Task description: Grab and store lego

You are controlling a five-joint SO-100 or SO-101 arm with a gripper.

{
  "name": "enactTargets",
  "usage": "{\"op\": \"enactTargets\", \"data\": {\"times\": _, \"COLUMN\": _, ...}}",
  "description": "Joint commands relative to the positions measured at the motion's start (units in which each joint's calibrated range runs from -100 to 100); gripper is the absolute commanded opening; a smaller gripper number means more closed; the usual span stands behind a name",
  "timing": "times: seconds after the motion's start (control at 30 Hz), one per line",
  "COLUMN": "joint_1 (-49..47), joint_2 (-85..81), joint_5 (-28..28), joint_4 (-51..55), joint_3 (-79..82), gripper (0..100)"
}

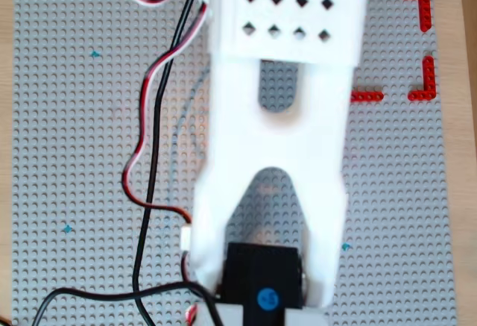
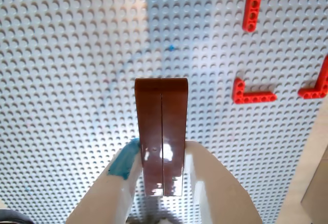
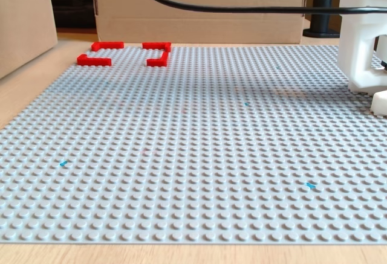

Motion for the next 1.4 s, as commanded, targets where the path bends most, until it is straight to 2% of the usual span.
{"op": "enactTargets", "data": {"times": 0.0, "joint_1": 4.85, "joint_2": -3.18, "joint_5": 4.07, "joint_4": -2.28, "joint_3": -0.12, "gripper": 2}}
{"op": "enactTargets", "data": {"times": 0.23, "joint_1": 12.04, "joint_2": -2.42, "joint_5": 9.45, "joint_4": -5.94, "joint_3": -0.12, "gripper": 2}}
{"op": "enactTargets", "data": {"times": 0.6, "joint_1": 16.35, "joint_2": 8.16, "joint_5": 14.68, "joint_4": -15.00, "joint_3": -0.94, "gripper": 2}}
{"op": "enactTargets", "data": {"times": 0.93, "joint_1": 19.76, "joint_2": 15.78, "joint_5": 16.72, "joint_4": -21.71, "joint_3": -0.94, "gripper": 2}}
{"op": "enactTargets", "data": {"times": 1.37, "joint_1": 19.69, "joint_2": 20.44, "joint_5": 16.19, "joint_4": -23.28, "joint_3": -0.94, "gripper": 2}}
